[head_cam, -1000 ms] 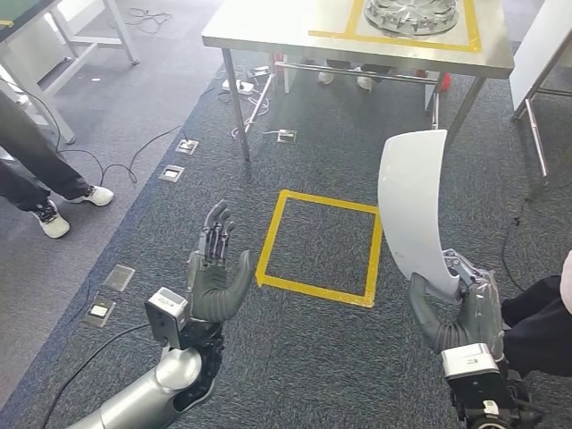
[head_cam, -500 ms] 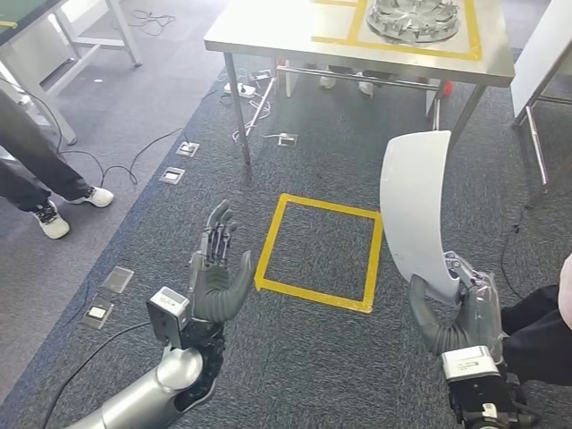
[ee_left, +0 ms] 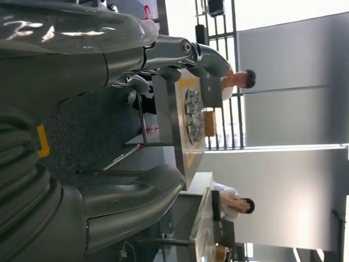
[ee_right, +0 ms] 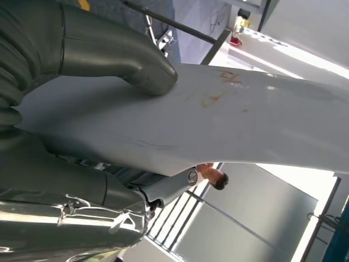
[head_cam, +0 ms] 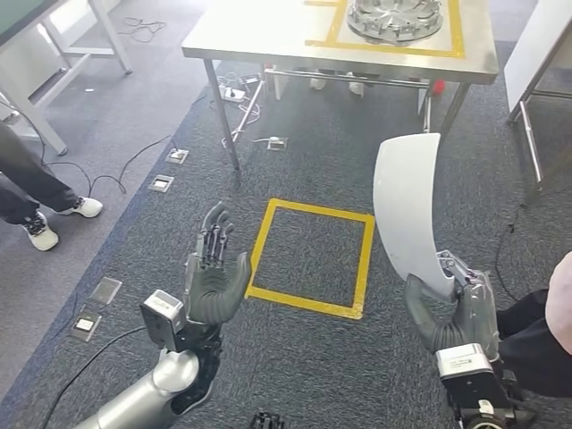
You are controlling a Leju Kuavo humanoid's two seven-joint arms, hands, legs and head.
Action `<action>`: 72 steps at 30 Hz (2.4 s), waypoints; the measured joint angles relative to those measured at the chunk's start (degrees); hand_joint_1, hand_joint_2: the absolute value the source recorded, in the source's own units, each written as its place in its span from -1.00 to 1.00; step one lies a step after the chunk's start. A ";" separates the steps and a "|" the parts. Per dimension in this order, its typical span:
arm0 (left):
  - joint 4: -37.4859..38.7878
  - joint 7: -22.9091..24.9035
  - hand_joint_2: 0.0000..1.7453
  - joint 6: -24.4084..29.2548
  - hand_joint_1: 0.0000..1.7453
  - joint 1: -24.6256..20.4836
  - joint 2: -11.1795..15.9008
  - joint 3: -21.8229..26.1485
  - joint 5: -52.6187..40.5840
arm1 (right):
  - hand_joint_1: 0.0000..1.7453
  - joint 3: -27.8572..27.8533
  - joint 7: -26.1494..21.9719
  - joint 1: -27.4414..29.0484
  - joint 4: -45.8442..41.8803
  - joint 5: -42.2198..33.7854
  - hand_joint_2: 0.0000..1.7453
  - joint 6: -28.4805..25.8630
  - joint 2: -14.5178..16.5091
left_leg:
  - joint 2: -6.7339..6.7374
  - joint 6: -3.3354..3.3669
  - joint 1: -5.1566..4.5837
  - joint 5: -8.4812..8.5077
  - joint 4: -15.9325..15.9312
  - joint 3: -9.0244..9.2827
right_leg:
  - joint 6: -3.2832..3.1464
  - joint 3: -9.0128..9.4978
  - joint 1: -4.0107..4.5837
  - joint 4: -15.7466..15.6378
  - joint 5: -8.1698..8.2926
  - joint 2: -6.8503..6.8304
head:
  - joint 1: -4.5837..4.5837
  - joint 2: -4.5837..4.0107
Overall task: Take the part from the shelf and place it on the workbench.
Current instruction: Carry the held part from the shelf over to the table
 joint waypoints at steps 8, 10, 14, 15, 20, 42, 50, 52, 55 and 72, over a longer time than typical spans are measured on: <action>0.04 -0.21 1.00 -0.17 -1.00 -0.07 0.03 0.00 -0.33 | 1.00 -0.19 -0.07 -0.07 -0.02 0.08 1.00 0.57 0.02 | 0.69 3.01 -1.68 2.94 -16.37 9.23 | 1.97 3.10 0.25 1.70 0.17 -0.53 | 0.21 0.01; 0.05 -0.26 1.00 -0.17 -1.00 0.07 0.06 0.00 -0.37 | 1.00 -0.23 -0.09 -0.12 0.02 0.12 1.00 0.58 0.01 | 0.41 3.38 -1.47 1.65 -17.32 11.73 | 2.13 -2.08 0.18 9.67 0.69 -0.55 | 0.61 0.00; 0.06 -0.27 1.00 -0.17 -1.00 0.37 -0.01 0.00 -0.38 | 1.00 -0.23 -0.07 0.02 0.07 0.13 1.00 0.63 0.02 | -0.20 3.54 -1.48 -2.26 -17.86 17.23 | 2.50 -10.36 0.30 14.35 -8.19 -0.56 | 1.14 0.01; 0.06 -0.27 1.00 -0.17 -1.00 0.42 -0.01 0.00 -0.38 | 1.00 -0.23 -0.07 0.06 0.07 0.13 1.00 0.63 0.01 | -0.35 3.47 -1.48 -3.47 -17.90 18.89 | 2.46 -11.24 0.31 12.21 -8.89 -0.56 | 1.26 0.01; 0.18 -0.24 1.00 -0.18 -1.00 0.76 -0.03 -0.01 -0.39 | 1.00 -0.23 -0.01 0.61 0.14 0.14 1.00 0.73 0.04 | -0.86 2.27 -1.60 -9.00 -17.95 24.78 | 0.51 -11.15 1.11 2.11 9.34 -0.62 | 1.80 0.00; 0.30 -0.40 1.00 -0.68 -1.00 0.21 -0.40 -0.07 -0.75 | 1.00 -0.32 0.20 -0.08 -0.45 0.83 1.00 1.11 0.31 | -0.28 3.36 -1.32 4.46 -13.38 5.69 | 2.52 2.49 -0.22 9.35 -11.12 -0.27 | 1.11 0.01; 0.42 -0.17 1.00 -0.58 -1.00 0.62 -0.52 -0.07 -0.86 | 1.00 -0.38 0.12 0.25 -0.23 0.86 1.00 1.34 0.35 | -1.06 3.51 -2.16 0.13 -14.09 11.71 | -1.42 -5.31 2.13 2.62 5.42 -0.22 | 1.07 0.01; 0.44 -0.11 1.00 -0.57 -1.00 0.66 -0.52 -0.07 -0.89 | 1.00 -0.38 0.10 0.24 -0.26 0.86 1.00 1.40 0.35 | -1.07 3.19 -1.89 0.03 -14.12 11.66 | -0.94 -4.90 2.29 2.07 5.79 -0.26 | 1.14 0.01; 0.43 0.01 1.00 -0.50 -1.00 0.54 -0.51 -0.07 -1.02 | 1.00 -0.40 0.11 0.14 -0.34 0.87 1.00 1.51 0.35 | -1.01 3.02 -1.97 -0.29 -14.15 11.68 | -0.48 -4.25 2.12 1.05 4.54 -0.24 | 1.23 0.00; 0.23 1.14 1.00 0.03 -1.00 0.55 -0.45 -0.07 -1.77 | 1.00 -0.81 0.14 0.14 -0.66 0.92 1.00 2.20 0.37 | -0.56 3.81 -1.57 0.59 -17.19 13.97 | 0.61 -4.48 1.79 2.61 1.71 -0.32 | 1.29 0.00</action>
